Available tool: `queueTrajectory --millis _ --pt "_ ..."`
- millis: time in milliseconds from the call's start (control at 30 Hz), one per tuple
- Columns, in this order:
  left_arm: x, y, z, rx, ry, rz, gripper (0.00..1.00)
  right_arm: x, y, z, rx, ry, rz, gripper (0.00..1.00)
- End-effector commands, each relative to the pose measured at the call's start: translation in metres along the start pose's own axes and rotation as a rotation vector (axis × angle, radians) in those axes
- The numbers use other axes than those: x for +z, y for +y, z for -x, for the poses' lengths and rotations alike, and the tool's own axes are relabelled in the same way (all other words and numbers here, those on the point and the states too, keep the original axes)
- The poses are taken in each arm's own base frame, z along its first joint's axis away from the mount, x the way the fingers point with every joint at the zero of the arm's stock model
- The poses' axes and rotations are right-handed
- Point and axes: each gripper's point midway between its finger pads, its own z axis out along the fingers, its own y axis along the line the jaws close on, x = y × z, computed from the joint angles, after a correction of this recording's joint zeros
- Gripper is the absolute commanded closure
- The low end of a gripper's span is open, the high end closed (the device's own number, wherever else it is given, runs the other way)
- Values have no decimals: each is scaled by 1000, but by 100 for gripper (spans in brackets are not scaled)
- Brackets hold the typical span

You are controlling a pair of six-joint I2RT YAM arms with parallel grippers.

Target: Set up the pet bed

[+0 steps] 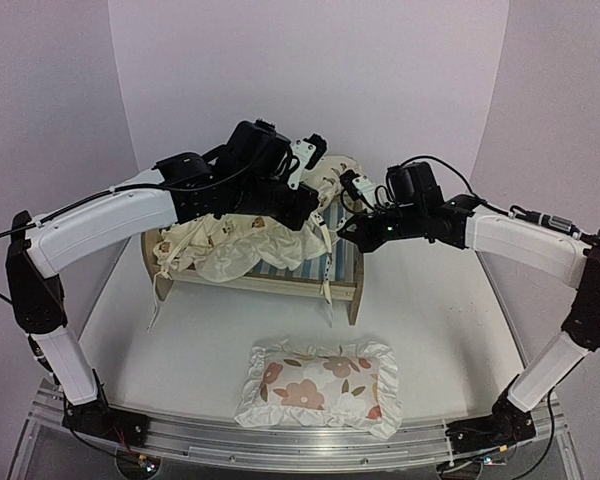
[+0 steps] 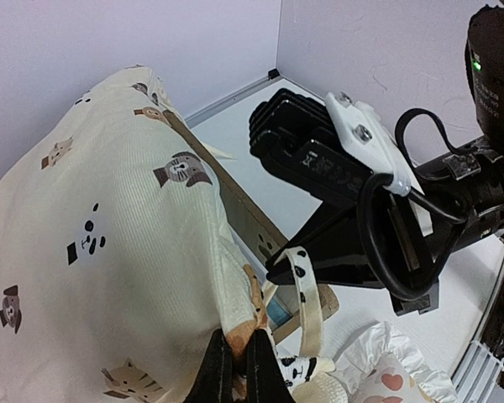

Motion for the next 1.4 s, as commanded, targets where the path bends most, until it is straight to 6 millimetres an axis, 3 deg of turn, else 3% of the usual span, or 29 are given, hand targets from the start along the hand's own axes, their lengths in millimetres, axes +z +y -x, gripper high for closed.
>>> queueTrajectory --millis 0,467,833,1100,1367 --pt "-16 -4 30 -23 -107 -34 100 -23 -20 16 -49 -16 -150 100" --pt "3 -11 17 -27 -73 -57 100 -39 -35 35 -113 -54 -259 100" --pt "16 -16 6 -34 -43 -78 100 -35 -48 15 -149 3 -324 100" --pt "26 -21 -2 -44 -22 -100 100 -47 -55 26 -186 -15 -381 100" --pt "29 -24 -3 -47 -19 -115 100 -44 -52 20 -178 2 -361 100"
